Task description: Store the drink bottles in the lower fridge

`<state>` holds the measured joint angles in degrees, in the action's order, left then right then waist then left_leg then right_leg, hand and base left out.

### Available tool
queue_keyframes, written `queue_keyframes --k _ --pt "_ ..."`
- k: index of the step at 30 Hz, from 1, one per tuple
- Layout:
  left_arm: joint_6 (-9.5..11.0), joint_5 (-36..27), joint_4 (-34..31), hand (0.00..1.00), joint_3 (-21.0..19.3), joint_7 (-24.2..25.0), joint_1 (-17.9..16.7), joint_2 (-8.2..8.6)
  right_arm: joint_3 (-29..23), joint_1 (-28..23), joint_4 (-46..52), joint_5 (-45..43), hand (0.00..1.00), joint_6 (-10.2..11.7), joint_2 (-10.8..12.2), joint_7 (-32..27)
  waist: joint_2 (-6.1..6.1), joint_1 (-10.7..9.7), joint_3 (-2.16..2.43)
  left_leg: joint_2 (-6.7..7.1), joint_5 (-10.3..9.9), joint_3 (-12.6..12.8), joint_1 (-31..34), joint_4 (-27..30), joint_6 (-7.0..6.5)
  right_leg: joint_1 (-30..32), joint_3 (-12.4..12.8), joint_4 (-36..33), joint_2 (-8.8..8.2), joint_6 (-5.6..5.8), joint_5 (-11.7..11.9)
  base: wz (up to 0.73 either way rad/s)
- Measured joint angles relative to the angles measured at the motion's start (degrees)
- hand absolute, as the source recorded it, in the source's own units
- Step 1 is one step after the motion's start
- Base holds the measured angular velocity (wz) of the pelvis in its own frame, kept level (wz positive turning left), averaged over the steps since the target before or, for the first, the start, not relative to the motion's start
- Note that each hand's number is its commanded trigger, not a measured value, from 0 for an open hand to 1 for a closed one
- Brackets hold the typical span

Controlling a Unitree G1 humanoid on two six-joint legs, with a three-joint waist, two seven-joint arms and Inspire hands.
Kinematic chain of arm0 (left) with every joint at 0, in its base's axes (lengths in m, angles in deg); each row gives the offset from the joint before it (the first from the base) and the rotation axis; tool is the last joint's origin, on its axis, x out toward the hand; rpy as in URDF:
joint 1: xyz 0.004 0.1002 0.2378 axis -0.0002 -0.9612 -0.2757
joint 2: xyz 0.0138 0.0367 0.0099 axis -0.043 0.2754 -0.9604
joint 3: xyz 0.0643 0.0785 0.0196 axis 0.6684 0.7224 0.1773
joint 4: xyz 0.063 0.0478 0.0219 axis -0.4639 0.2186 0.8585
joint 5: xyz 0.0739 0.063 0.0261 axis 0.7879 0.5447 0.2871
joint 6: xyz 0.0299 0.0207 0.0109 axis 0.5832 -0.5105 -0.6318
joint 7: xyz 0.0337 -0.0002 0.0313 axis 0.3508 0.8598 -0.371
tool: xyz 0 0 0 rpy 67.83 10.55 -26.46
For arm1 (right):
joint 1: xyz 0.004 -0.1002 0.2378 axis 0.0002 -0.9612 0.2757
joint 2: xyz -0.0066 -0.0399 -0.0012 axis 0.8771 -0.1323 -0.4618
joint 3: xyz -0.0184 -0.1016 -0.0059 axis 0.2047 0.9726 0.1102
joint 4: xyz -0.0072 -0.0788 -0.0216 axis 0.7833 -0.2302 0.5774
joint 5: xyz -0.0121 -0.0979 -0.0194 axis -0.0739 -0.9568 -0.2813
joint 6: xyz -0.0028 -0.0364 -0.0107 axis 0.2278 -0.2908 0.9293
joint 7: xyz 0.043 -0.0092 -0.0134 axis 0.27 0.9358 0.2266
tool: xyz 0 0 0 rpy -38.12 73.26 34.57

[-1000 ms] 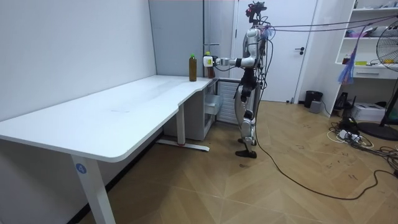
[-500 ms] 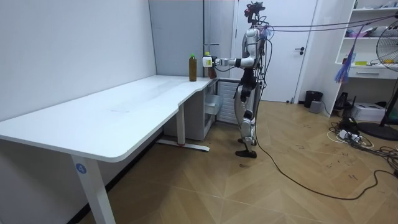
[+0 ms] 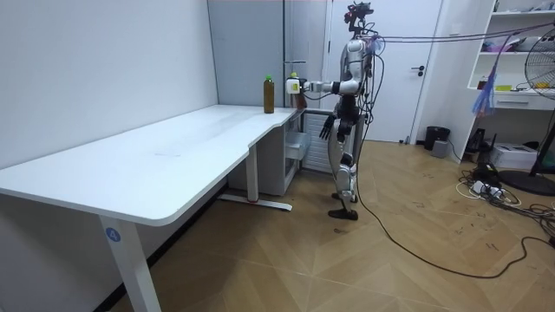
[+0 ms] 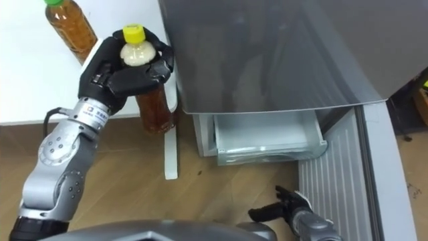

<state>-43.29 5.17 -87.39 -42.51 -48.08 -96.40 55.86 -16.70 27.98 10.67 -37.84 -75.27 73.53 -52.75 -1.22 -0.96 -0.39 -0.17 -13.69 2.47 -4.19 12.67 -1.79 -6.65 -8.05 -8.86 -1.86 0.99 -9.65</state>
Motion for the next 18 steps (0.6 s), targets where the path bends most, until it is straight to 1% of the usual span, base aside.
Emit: queue_keyframes --k 2,3,5,6,7,10,13,16,18 --pt "0.0 0.0 0.1 1.00 0.7 0.1 -0.5 -0.02 0.2 0.7 0.5 -1.0 0.00 0.1 1.1 1.4 0.06 0.1 0.04 0.00 0.0 -0.1 -0.3 0.0 0.00 -0.3 0.0 0.0 -0.03 0.00 0.0 0.00" --pt "0.0 0.0 0.1 1.00 1.1 0.1 -0.6 -0.14 0.8 0.8 0.7 -1.0 0.00 0.1 1.2 1.6 0.07 0.2 0.05 0.00 0.0 -0.1 -0.4 0.0 0.00 -0.5 0.0 0.0 -0.05 0.00 0.0 0.04" --pt "0.1 0.0 1.1 1.00 2.3 0.4 -1.0 -0.24 3.1 0.5 2.6 -1.0 0.00 0.0 1.2 2.3 0.22 1.4 0.10 -0.04 0.0 -0.1 -0.5 0.1 -0.01 -0.6 0.0 0.0 -0.16 0.00 0.0 0.00" --pt "0.1 0.0 1.3 1.00 2.6 0.4 -1.2 -0.23 3.8 0.4 3.5 -1.1 0.00 0.0 1.2 2.4 0.26 1.5 0.07 -0.04 0.0 -0.1 -0.4 0.1 -0.02 -0.6 -0.1 0.0 -0.18 0.00 0.0 0.00" --pt "0.1 0.0 1.3 1.00 2.9 0.4 -1.9 -0.31 4.6 0.5 5.4 -1.4 0.00 0.0 1.3 2.8 0.28 1.6 0.04 -0.04 0.0 -0.1 -0.2 0.1 -0.01 -0.4 -0.3 0.0 -0.24 0.00 0.0 0.08" --pt "0.1 -0.1 1.4 1.00 3.9 0.6 -2.9 -0.69 4.7 0.6 9.6 -3.2 0.00 0.0 1.3 5.1 0.48 1.3 -0.05 0.07 0.0 -1.1 0.7 0.9 -0.03 -0.3 -2.4 0.0 -0.55 0.00 0.0 0.19" --pt "0.4 -0.1 2.0 1.00 4.5 1.2 -3.0 -0.81 6.3 0.6 12.7 -4.1 0.00 0.0 1.2 7.4 0.61 1.6 -0.10 0.03 0.0 -1.3 1.1 1.0 -0.03 -0.2 -3.0 0.0 -0.58 0.00 0.0 0.13" --pt "1.1 -0.1 4.7 1.00 5.1 1.6 -3.0 -0.91 7.0 0.6 16.1 -4.8 0.00 0.0 1.3 10.1 0.79 1.6 -0.16 0.00 0.0 -1.4 1.2 1.0 -0.03 -0.3 -3.1 0.0 -0.56 0.00 0.0 0.03" --pt "1.1 -0.1 5.9 1.00 5.3 1.7 -3.0 -0.92 7.8 0.6 17.7 -5.9 0.00 0.1 1.1 10.8 0.69 1.6 -0.21 0.00 0.0 -1.4 1.2 1.1 -0.03 -0.3 -3.1 0.0 -0.56 0.00 0.0 0.00"
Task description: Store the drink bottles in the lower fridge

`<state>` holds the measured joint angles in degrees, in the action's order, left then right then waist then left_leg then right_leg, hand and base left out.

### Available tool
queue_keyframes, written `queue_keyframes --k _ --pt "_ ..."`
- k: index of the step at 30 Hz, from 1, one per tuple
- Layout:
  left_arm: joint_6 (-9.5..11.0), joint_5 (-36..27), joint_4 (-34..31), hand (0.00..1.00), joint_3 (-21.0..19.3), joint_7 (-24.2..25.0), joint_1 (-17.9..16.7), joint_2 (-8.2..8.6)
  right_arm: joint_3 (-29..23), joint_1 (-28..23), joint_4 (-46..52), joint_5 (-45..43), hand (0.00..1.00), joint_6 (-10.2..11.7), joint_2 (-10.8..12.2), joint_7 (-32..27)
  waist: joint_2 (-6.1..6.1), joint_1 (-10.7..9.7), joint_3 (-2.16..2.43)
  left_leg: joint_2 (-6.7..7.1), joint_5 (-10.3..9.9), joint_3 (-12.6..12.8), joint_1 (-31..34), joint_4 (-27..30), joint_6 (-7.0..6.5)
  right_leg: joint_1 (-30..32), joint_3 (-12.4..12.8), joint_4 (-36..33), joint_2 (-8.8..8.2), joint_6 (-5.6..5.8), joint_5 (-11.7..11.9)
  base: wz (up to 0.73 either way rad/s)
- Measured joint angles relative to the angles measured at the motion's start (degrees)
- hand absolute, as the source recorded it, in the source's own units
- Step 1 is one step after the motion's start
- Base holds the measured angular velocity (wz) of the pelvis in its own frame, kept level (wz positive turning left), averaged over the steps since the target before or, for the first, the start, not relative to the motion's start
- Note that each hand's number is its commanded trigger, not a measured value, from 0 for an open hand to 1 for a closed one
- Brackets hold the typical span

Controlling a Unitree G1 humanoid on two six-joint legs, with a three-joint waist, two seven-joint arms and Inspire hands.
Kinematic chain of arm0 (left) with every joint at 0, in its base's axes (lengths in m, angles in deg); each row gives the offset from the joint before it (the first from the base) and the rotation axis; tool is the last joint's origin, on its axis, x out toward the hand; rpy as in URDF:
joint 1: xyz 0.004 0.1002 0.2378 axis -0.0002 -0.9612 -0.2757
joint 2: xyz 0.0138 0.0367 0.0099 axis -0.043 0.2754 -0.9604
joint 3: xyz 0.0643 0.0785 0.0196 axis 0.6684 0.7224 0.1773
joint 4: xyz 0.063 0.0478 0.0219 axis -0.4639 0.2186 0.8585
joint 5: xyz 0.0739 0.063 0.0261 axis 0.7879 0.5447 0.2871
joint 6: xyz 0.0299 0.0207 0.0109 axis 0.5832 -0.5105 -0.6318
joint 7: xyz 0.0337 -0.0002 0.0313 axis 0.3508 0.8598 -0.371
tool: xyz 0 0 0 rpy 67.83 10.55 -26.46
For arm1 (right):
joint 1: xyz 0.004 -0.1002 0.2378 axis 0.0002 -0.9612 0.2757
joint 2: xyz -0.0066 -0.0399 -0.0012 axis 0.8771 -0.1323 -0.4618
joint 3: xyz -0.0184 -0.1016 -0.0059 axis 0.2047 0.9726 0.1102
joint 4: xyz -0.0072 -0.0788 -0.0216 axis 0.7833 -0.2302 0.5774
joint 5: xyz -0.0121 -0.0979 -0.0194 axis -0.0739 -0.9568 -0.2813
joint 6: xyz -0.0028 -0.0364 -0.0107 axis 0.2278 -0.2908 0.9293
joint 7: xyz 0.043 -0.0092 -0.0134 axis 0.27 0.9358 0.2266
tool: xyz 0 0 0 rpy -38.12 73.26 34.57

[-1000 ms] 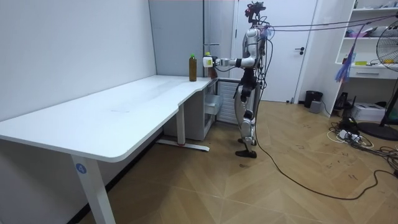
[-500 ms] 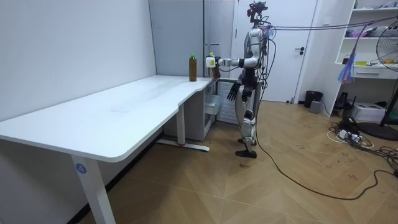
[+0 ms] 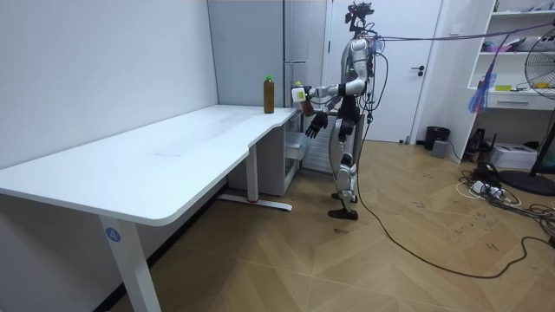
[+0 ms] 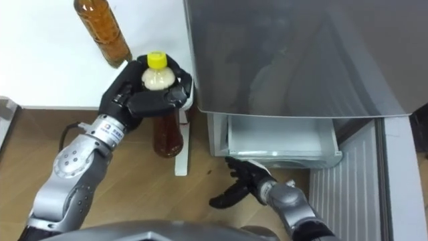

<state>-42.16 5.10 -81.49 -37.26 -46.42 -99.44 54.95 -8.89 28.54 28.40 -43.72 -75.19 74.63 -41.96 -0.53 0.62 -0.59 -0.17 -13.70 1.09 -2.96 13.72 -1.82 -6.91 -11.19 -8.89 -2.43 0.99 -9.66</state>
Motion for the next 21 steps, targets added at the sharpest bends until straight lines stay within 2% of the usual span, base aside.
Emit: queue_keyframes --k 4,8,17,21 --pt "0.2 0.0 0.2 1.00 0.1 0.2 0.0 -0.08 1.2 -0.1 3.0 -4.5 0.00 0.0 -0.1 1.4 -0.43 -0.1 -0.24 0.04 0.0 0.0 0.2 0.1 0.00 0.1 0.0 0.0 -0.05 0.00 0.0 0.00" --pt "0.5 0.0 0.2 1.00 0.2 1.0 0.0 -0.61 1.7 -0.1 6.4 -5.4 0.00 0.0 -0.4 2.4 -0.67 0.0 -0.39 0.04 0.0 0.2 0.3 0.0 -0.01 0.2 0.2 0.0 -0.07 0.00 0.0 0.00" --pt "0.9 0.0 0.2 1.00 0.7 2.5 0.0 -0.78 3.0 -1.4 14.7 -8.9 0.00 0.1 -0.9 2.7 -0.99 0.2 -0.45 0.04 0.0 0.5 -0.1 0.0 -0.02 0.3 0.9 0.0 -0.09 0.00 0.0 0.00" --pt "1.1 0.0 0.2 1.00 1.2 5.1 0.0 -0.83 3.3 -1.5 17.7 -8.9 0.00 0.0 -1.3 4.6 -0.98 0.5 -0.46 0.10 0.0 0.3 0.4 0.1 -0.02 0.4 1.1 0.0 -0.13 0.00 0.0 -0.01"
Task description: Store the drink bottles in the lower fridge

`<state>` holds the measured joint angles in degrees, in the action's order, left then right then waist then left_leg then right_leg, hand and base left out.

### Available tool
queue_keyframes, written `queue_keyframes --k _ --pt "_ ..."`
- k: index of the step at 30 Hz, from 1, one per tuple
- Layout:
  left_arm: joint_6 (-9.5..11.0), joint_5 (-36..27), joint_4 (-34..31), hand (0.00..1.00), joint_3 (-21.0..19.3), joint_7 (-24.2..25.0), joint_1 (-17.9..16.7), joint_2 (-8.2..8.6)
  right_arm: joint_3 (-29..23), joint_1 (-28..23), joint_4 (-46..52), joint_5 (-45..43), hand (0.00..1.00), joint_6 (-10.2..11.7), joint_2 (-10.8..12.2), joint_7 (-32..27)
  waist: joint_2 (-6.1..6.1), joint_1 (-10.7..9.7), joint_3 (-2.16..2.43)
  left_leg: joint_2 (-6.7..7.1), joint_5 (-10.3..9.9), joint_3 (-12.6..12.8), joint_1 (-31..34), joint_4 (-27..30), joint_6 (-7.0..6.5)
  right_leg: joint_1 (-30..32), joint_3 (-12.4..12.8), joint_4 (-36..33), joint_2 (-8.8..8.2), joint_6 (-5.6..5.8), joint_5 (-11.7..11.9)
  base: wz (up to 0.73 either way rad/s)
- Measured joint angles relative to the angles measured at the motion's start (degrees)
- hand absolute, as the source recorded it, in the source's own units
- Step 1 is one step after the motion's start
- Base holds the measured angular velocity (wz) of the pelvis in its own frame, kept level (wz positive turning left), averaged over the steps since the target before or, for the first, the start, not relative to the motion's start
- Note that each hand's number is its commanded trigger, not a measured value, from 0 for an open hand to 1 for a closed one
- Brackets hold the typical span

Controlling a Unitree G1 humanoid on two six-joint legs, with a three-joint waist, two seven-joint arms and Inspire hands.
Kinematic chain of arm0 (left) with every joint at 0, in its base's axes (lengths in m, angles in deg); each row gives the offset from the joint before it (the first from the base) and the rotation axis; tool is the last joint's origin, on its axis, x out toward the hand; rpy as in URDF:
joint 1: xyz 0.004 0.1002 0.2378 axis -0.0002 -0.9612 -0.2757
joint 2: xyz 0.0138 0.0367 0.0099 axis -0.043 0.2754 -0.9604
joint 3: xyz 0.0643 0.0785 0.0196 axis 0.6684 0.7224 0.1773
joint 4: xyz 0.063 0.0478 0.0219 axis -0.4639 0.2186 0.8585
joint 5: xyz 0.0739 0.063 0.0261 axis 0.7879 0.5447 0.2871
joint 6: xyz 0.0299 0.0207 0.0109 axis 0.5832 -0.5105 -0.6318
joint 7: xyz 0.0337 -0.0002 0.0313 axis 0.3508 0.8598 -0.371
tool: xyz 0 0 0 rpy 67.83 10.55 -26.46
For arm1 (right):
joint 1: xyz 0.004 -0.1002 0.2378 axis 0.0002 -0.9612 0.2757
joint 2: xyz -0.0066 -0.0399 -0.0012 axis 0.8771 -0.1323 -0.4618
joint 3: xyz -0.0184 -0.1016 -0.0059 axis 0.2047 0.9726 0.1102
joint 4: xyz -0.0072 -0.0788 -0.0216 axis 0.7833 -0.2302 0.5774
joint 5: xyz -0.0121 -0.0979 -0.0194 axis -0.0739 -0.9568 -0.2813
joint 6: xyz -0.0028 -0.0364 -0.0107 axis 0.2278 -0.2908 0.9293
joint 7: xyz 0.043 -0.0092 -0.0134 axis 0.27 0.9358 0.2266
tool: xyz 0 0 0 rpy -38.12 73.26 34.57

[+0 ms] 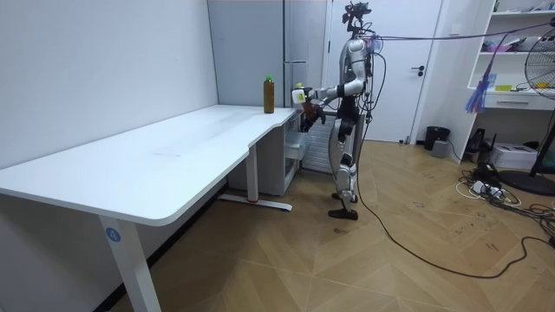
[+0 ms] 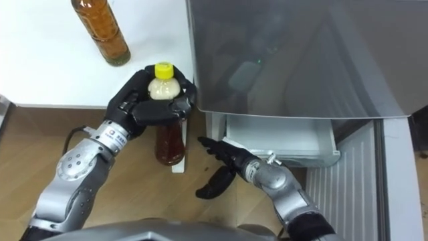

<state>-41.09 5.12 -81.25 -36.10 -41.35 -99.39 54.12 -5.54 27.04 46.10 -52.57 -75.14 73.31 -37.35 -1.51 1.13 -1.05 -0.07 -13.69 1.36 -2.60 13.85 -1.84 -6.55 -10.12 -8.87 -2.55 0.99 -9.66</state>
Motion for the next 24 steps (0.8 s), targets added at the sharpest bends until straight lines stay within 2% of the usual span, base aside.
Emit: queue_keyframes --k 5,11,18,20,24 --pt "0.0 0.0 0.0 1.00 1.8 2.2 0.0 -0.04 0.0 -0.1 1.6 0.0 0.00 -0.1 0.0 1.3 0.87 -0.6 -0.21 0.03 0.0 -0.3 0.9 0.5 0.01 0.2 -0.1 0.0 0.05 0.00 0.0 0.07" --pt "0.1 0.0 0.0 1.00 3.8 4.1 0.0 -0.06 0.0 -0.5 2.7 0.2 0.00 -0.1 -0.2 2.9 2.07 -0.8 0.13 -0.02 0.0 -0.3 1.6 0.8 0.01 0.8 -0.1 -0.1 0.09 0.00 0.0 0.01" --pt "0.1 0.0 0.0 1.00 6.3 7.0 0.1 -0.14 0.0 -1.0 4.0 5.8 0.00 -0.1 -0.2 4.3 1.76 -1.3 0.04 -0.06 0.0 0.3 1.0 0.8 -0.01 0.8 -0.1 -0.8 -0.07 0.01 0.0 -0.01" --pt "0.7 0.0 0.0 1.00 6.3 7.3 0.1 -0.22 -0.1 -1.0 4.0 6.7 0.00 -0.1 -0.2 4.2 1.36 -1.7 0.15 -0.04 0.0 0.4 0.6 0.9 -0.01 0.6 0.3 -0.9 -0.13 0.01 0.0 0.00" --pt "1.4 0.0 0.0 1.00 6.2 7.3 0.1 -0.32 0.0 -1.0 4.0 7.5 0.00 -0.1 -0.1 4.2 1.00 -1.9 -0.06 -0.03 0.0 1.0 0.5 0.9 -0.02 0.6 0.6 -0.9 -0.22 0.01 0.0 -0.05"
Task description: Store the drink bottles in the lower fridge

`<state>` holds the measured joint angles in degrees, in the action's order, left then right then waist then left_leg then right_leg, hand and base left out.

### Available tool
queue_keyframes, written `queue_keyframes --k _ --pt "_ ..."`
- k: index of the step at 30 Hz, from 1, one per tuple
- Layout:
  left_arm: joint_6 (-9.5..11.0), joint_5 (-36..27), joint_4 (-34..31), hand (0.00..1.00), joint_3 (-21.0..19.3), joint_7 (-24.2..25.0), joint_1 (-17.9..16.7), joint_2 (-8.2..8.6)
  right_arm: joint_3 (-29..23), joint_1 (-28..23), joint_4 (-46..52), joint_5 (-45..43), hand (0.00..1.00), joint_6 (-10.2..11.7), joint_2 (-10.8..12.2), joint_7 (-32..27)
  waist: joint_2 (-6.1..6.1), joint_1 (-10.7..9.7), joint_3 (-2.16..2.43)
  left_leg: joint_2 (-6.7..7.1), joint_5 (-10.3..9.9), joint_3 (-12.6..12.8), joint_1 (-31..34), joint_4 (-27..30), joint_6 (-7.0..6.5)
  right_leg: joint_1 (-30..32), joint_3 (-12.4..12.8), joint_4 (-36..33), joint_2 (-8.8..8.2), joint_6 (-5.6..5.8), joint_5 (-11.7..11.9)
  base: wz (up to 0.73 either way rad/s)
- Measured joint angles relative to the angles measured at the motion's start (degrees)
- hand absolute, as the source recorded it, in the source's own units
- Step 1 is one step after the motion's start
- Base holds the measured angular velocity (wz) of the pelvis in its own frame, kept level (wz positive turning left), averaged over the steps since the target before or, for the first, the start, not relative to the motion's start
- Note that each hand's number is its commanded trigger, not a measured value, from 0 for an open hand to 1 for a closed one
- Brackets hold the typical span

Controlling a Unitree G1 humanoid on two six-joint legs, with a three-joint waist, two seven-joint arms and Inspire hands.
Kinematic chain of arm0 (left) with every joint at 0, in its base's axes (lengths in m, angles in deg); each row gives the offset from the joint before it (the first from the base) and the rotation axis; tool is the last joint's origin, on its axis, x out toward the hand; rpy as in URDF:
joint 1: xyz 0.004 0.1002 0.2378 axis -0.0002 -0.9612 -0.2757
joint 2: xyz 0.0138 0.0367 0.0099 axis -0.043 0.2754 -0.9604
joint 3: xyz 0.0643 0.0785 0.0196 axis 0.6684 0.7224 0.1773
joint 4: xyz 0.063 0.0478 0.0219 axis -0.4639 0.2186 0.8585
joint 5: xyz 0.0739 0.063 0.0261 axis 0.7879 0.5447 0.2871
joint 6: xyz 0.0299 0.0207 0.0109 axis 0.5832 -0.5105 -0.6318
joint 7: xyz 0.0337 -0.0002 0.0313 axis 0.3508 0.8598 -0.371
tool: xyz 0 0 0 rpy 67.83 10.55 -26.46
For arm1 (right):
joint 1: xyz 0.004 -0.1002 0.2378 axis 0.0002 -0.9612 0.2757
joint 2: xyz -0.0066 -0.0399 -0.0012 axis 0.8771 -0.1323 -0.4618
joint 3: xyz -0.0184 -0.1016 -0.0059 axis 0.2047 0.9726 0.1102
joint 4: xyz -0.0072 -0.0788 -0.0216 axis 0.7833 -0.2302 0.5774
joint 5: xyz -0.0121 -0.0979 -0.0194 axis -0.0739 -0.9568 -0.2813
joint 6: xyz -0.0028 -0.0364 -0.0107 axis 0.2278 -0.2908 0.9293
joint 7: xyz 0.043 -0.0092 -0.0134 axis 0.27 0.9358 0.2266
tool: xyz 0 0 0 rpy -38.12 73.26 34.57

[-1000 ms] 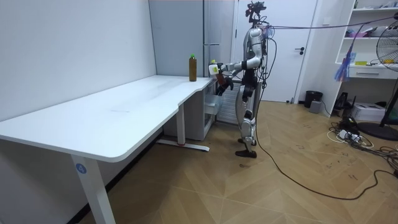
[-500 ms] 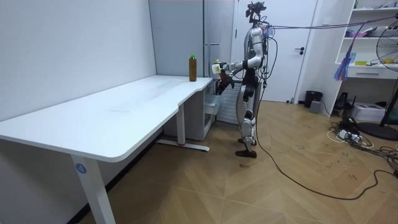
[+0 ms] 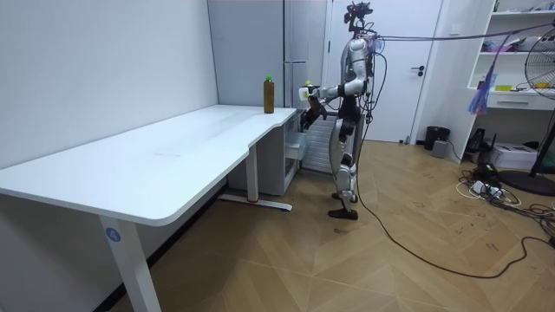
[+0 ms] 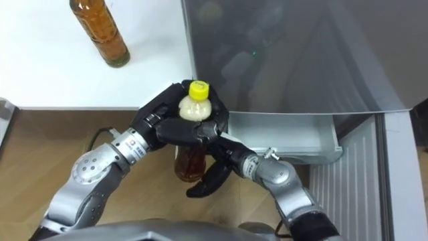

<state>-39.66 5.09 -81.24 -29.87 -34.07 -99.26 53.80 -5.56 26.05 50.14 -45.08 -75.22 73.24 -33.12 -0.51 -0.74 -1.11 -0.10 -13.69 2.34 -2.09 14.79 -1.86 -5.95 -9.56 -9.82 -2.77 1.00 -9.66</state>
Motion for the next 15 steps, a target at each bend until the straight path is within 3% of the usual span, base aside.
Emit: queue_keyframes --k 7,8,9,11,15 --pt "0.1 0.0 0.0 1.00 0.0 -0.1 0.0 0.06 0.0 -0.2 0.0 1.5 0.02 0.0 -0.3 0.0 0.28 -0.3 -0.14 -0.11 0.0 0.0 0.5 0.0 -0.02 0.1 0.0 0.0 0.15 0.00 0.0 -0.01" --pt "0.1 0.0 0.0 1.00 0.0 -0.1 0.0 0.10 0.0 -0.2 0.0 1.9 0.14 0.0 -0.4 0.0 0.45 -0.3 -0.20 -0.11 0.0 0.0 0.5 0.0 -0.02 0.1 0.0 -0.1 0.16 0.00 0.0 0.00" --pt "0.1 0.0 0.0 1.00 0.0 -0.1 0.0 0.12 0.0 -0.2 0.0 2.0 0.55 0.0 -0.4 0.0 0.53 -0.3 -0.21 -0.11 0.0 0.0 0.5 0.0 -0.02 0.2 0.0 -0.1 0.15 0.00 0.0 0.00" --pt "0.1 0.0 0.0 1.00 0.0 -0.1 0.0 0.12 0.1 -0.3 0.0 2.2 1.00 0.0 -0.5 0.0 0.67 -0.3 -0.15 -0.11 0.0 0.0 0.7 0.0 -0.02 0.5 0.0 -0.4 0.14 0.00 0.0 0.00" --pt "0.2 0.0 0.0 1.00 0.6 -0.2 0.6 0.10 0.3 -0.2 -0.4 5.6 1.00 0.0 -0.6 0.0 0.53 -0.5 -0.12 -0.08 0.0 -0.3 0.9 0.7 -0.05 0.8 -0.2 -0.9 0.08 0.00 0.0 0.01"
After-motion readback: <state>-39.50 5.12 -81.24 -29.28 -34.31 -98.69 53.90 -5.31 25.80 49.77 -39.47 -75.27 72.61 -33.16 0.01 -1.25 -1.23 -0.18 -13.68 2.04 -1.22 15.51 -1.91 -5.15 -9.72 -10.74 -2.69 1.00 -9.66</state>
